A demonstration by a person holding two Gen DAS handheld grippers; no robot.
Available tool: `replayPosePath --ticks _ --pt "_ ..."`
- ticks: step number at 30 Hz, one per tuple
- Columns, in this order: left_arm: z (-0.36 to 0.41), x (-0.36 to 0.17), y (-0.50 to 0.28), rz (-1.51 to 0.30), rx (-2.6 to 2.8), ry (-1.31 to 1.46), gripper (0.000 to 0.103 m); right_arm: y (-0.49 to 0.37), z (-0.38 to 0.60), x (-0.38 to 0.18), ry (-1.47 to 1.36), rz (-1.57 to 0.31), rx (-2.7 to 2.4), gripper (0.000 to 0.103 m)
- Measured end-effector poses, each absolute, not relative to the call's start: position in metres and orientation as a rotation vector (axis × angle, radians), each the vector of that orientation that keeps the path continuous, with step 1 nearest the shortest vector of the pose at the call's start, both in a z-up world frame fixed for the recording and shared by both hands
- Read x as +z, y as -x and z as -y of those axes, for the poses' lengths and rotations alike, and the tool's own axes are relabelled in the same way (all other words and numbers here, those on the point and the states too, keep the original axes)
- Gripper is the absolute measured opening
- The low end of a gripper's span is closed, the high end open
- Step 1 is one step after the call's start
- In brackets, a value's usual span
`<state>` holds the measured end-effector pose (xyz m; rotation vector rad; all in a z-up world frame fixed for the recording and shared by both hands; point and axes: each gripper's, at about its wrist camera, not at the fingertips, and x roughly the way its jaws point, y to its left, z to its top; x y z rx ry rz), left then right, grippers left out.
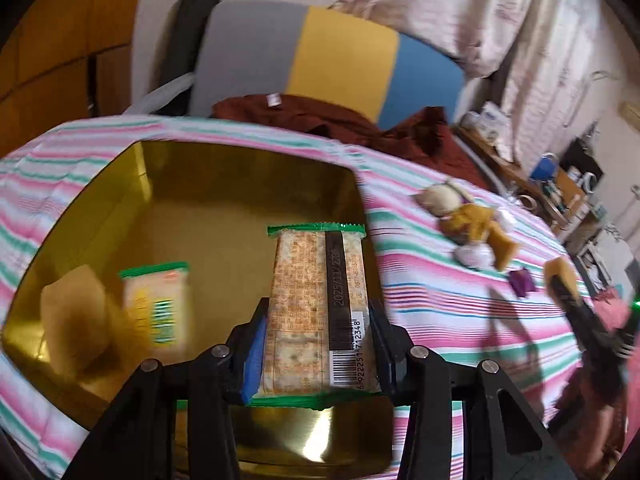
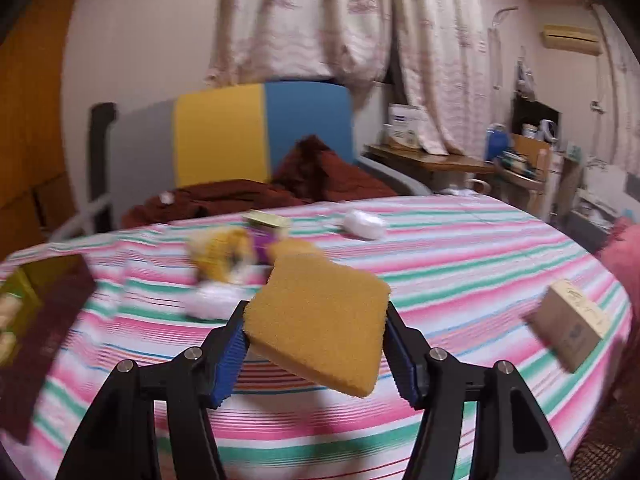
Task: Organize objects
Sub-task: 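Lower both held items into the gold tray and open both tools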
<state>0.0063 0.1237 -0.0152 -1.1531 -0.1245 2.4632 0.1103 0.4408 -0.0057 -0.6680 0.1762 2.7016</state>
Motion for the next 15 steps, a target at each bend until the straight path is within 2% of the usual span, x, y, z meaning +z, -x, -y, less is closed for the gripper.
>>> replayPosePath --ticks 3,5,10,12,14,15 --pt "-0.112 -0.026 0.008 0.094 2.480 1.225 0.046 -0.104 -0.410 0.007 0.679 -0.193 2.816 0.063" --pt "-0.106 -0.032 0.018 0.078 2.467 1.278 0.037 -0.098 -0.386 0.015 0.707 -0.189 2.903 0.063" --pt "-0.095 -0.034 0.028 0.119 2.469 1.309 0.039 -0.083 -0.325 0.027 0.793 -0.188 3.091 0.063" --pt "-0.089 -0.030 0.025 0.164 2.466 1.278 0.044 -0.076 -0.302 0.027 0.852 -0.178 3.150 0.063" --pt "-0.079 -0.024 0.019 0.212 2.492 1.228 0.066 -0.070 -0.282 0.022 0.920 -0.154 3.185 0.063" --pt "-0.074 -0.021 0.017 0.235 2.523 1.202 0.072 -0.067 -0.275 0.020 0.955 -0.145 3.199 0.063"
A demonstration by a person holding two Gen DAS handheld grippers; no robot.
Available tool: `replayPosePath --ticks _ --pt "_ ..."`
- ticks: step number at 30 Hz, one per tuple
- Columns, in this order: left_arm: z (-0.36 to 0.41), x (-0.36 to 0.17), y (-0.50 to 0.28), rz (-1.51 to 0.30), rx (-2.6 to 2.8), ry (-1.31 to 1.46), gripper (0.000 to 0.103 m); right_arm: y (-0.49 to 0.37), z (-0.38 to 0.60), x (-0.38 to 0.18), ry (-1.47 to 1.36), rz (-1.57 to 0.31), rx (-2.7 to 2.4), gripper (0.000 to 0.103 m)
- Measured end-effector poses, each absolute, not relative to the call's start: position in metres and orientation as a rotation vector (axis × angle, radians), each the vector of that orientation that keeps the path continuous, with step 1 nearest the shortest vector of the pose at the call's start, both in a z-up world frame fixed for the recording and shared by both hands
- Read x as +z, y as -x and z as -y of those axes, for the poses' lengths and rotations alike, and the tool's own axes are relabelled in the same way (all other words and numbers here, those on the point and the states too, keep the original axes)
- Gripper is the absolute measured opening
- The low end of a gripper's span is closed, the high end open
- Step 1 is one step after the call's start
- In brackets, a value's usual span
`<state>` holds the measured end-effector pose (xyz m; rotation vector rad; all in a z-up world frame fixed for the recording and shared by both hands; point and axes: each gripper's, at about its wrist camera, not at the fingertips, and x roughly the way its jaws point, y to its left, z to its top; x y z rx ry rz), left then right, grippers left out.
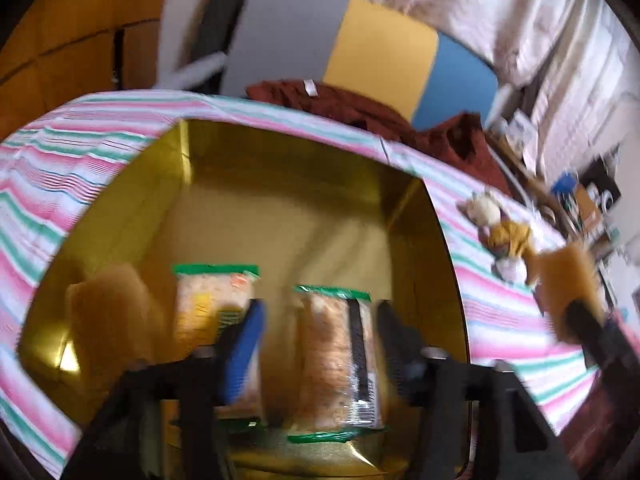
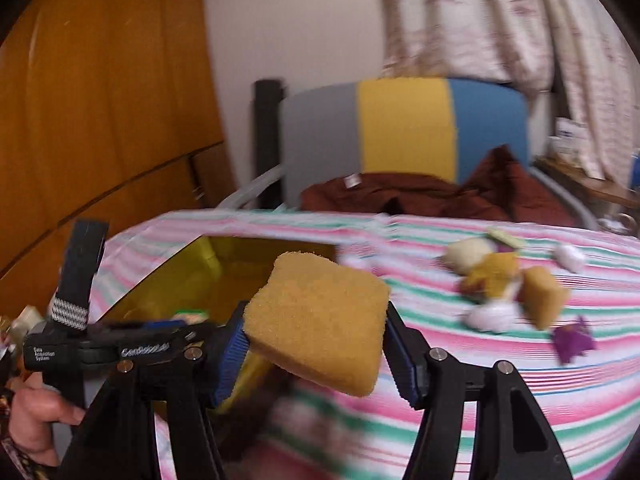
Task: Organize objects
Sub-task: 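Lower both held items into the gold tray and open both tools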
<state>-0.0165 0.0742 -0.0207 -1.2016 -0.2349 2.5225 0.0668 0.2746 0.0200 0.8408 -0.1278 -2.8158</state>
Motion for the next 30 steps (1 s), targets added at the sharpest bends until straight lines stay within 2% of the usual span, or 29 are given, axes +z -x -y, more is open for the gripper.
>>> replayPosePath --ticks 1,2,8,16,23,30 --pt "-0.067 -0.017 0.013 0.267 2.554 1.170 0.082 -0.063 -0.265 0.016 -0.867 0.116 -2.778 0.063" --pt "-0.058 -0.013 0.009 0.310 2.587 1.131 0.087 -0.061 -0.257 0.013 -0.883 0.104 -2.755 0.063" --pt "-0.025 -0.002 0.003 0.409 2.725 1.060 0.097 -0.052 -0.220 -0.005 -0.958 0.011 -2.668 0.063" --pt "0.012 -0.008 0.007 0.586 2.775 1.093 0.098 -0.038 -0.203 -0.015 -1.020 0.000 -2.648 0.064" --pt "0.011 -0.008 0.006 0.587 2.769 1.113 0.098 0.003 -0.202 -0.014 -1.061 0.016 -2.722 0.067" --pt "0.003 -0.008 0.003 0.569 2.748 1.122 0.098 -0.009 -0.232 0.001 -0.981 0.191 -2.798 0.074"
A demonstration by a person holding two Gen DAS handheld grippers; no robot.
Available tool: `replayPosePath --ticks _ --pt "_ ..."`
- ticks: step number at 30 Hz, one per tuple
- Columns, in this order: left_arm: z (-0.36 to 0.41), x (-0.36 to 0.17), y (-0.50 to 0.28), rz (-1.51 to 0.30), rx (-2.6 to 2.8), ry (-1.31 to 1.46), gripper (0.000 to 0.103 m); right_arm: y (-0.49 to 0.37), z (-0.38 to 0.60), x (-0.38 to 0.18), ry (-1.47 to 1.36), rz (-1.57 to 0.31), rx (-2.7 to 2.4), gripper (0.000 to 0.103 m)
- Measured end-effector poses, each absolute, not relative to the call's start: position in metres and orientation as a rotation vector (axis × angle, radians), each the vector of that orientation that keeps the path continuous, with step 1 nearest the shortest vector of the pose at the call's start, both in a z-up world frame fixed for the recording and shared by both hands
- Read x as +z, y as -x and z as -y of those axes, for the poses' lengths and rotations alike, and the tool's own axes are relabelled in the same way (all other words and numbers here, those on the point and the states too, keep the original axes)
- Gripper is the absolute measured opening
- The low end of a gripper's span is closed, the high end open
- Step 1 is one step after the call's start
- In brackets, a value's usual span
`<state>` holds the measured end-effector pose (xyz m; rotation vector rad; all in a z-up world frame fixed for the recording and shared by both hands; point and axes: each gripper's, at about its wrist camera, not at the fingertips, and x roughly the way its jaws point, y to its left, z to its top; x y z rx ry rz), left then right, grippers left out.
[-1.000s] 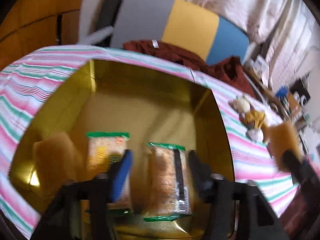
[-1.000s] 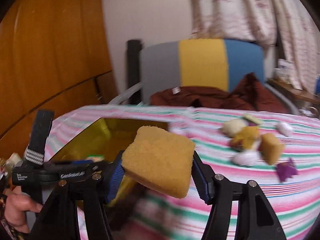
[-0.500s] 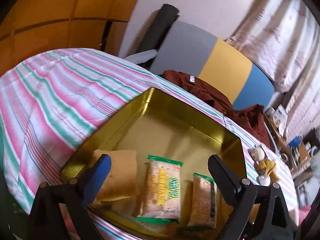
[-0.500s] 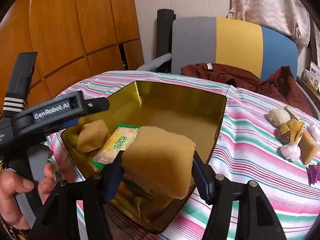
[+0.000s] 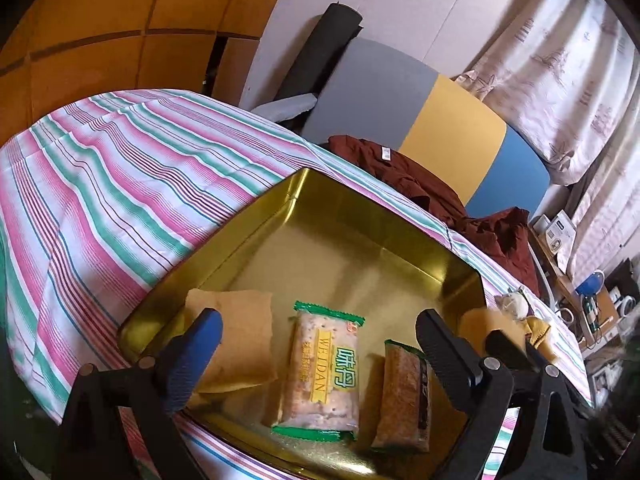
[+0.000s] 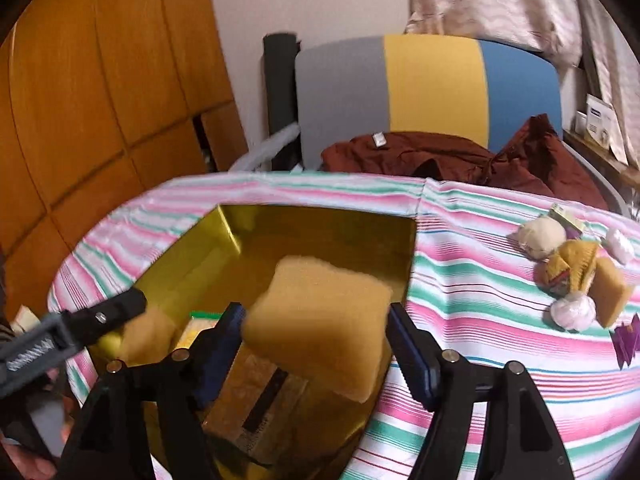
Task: Organize objects
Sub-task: 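Lower both held items into the gold tray and open both tools, then grasp the purple candy packet with the right tool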
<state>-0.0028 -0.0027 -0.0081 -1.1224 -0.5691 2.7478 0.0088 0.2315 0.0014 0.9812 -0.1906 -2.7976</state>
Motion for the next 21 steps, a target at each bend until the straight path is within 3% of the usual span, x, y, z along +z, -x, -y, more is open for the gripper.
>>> replayPosePath --ticks 3,21 --pt "-0.002 -0.010 0.002 0.570 2.733 1.128 0.098 -0.011 -0.235 0.004 -0.964 0.193 -2.801 0.079" --pt "-0.048 -0.012 -0.012 0.454 2.587 1.167 0.102 -0.039 -0.307 0.002 -1.043 0.316 -2.920 0.079"
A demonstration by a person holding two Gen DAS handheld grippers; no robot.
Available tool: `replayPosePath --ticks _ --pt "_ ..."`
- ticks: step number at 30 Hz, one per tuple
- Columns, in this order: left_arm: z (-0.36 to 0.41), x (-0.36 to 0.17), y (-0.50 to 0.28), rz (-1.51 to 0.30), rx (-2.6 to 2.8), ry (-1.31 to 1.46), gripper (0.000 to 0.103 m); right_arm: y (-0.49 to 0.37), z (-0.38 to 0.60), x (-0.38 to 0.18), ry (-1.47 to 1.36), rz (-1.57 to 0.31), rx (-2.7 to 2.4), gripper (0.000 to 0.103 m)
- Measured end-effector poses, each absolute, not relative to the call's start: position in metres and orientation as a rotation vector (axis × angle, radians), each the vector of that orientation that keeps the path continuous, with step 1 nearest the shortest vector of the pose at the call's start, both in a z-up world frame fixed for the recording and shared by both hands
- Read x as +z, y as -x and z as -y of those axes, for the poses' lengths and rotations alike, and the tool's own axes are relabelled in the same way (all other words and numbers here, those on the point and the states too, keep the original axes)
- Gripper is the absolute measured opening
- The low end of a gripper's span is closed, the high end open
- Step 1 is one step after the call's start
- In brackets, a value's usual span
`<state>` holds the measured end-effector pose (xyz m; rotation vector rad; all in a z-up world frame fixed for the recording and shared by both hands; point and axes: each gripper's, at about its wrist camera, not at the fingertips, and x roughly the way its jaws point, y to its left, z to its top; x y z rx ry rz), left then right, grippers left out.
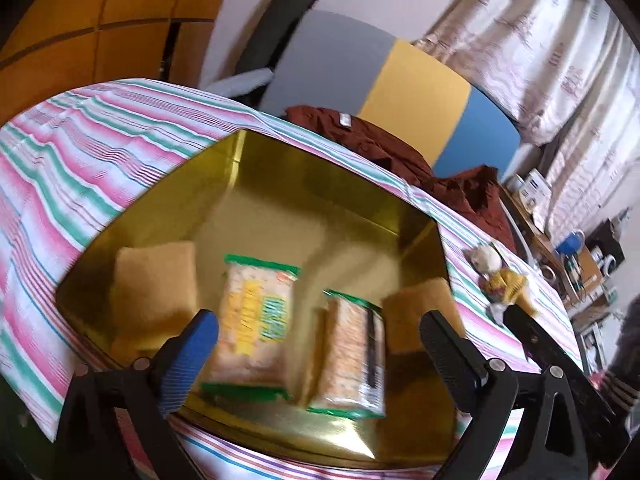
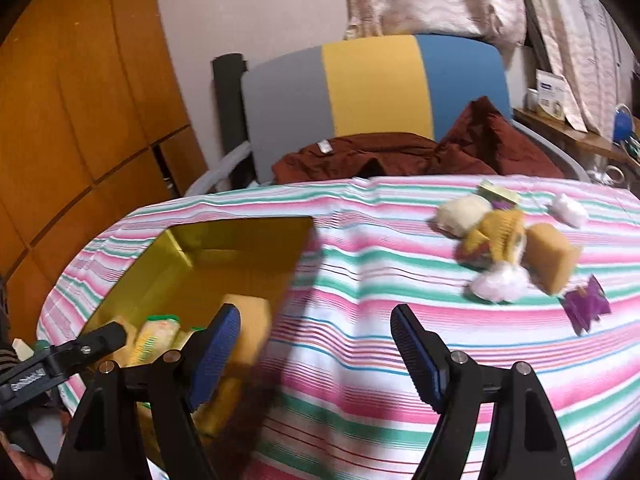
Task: Organize objects
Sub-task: 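Grasp the purple candy packet with the right tool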
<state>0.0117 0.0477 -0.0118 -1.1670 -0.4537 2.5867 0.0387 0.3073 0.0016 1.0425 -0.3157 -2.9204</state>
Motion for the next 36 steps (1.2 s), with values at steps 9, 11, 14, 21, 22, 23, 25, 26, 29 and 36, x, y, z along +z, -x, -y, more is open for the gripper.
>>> replayPosePath --ticks 9,11,14,21,22,23,25,26,29,36 --pt "-0.093 0.001 -0.028 0.307 2.488 1.102 0.103 -0.056 -0.361 -0.025 -1.171 0.364 -2.984 0.079" --pt "-0.106 0.003 -0.033 0.271 2.452 1.095 0.103 -0.061 -0.372 -0.030 -1.194 0.360 -3.007 0.079" --pt "-0.124 0.004 -0.039 0.217 2.400 1.088 0.103 -0.068 -0.392 -0.038 -1.241 0.366 -3.049 0.079" --pt "-0.159 0.004 -0.055 0.122 2.309 1.087 0.103 -0.084 -0.453 -0.053 -1.326 0.434 -3.149 0.079" --pt "-0.163 0.004 -0.057 0.108 2.294 1.086 0.103 -0.084 -0.461 -0.052 -1.324 0.433 -3.168 0.079" --pt "-0.168 0.003 -0.060 0.093 2.284 1.085 0.103 -0.084 -0.473 -0.051 -1.314 0.431 -3.196 0.079" --pt "-0.177 0.003 -0.065 0.068 2.261 1.085 0.103 -0.082 -0.491 -0.047 -1.288 0.418 -3.237 0.079" --pt "-0.182 0.002 -0.067 0.058 2.250 1.085 0.103 -0.080 -0.500 -0.046 -1.272 0.404 -3.246 0.079" --pt "-0.194 0.001 -0.073 0.025 2.229 1.087 0.103 -0.066 -0.523 -0.045 -1.290 0.323 -3.236 0.081" --pt "-0.209 -0.004 -0.081 -0.027 2.195 1.100 0.103 -0.043 -0.544 -0.055 -1.354 0.169 -3.225 0.081"
